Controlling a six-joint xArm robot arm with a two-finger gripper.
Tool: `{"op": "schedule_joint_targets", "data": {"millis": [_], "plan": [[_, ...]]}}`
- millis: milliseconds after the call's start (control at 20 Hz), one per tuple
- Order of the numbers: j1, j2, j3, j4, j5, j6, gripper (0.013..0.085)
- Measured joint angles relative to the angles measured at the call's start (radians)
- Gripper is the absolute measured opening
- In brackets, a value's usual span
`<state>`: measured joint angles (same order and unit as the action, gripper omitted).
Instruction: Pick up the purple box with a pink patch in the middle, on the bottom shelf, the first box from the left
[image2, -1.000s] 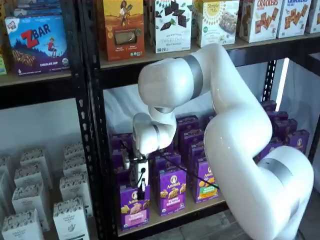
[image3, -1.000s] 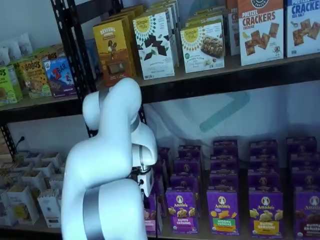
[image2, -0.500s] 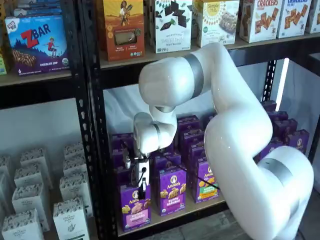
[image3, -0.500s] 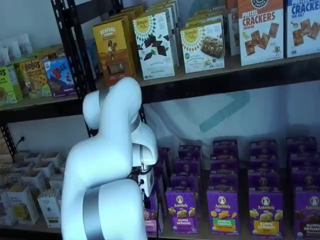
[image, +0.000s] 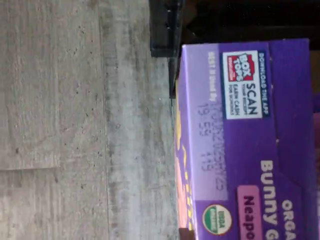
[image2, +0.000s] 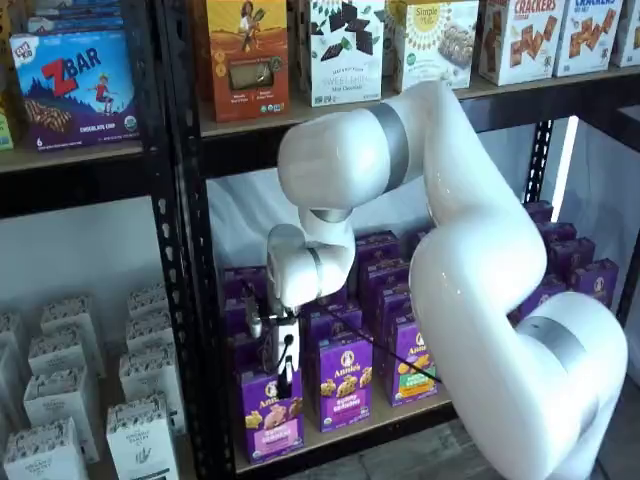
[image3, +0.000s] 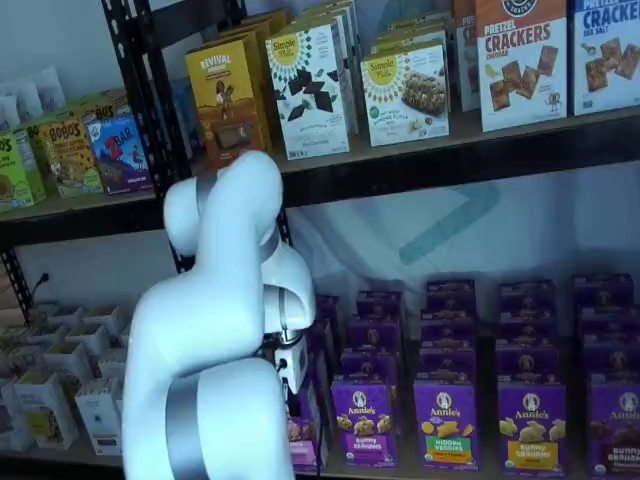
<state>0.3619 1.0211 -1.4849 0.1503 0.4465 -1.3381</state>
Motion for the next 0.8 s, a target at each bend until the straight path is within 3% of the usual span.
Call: {"op": "schedule_joint_targets", "data": {"millis": [350, 650, 800], "plan": [[0.005, -0.069, 0.116, -0.078, -0.042, 0.073, 0.0330], [0.008, -0.149, 0.239, -0.095, -0.077, 0.091, 0.0330], [0.006, -0.200, 0.307, -0.128, -0.088, 0.120, 0.0330]]}}
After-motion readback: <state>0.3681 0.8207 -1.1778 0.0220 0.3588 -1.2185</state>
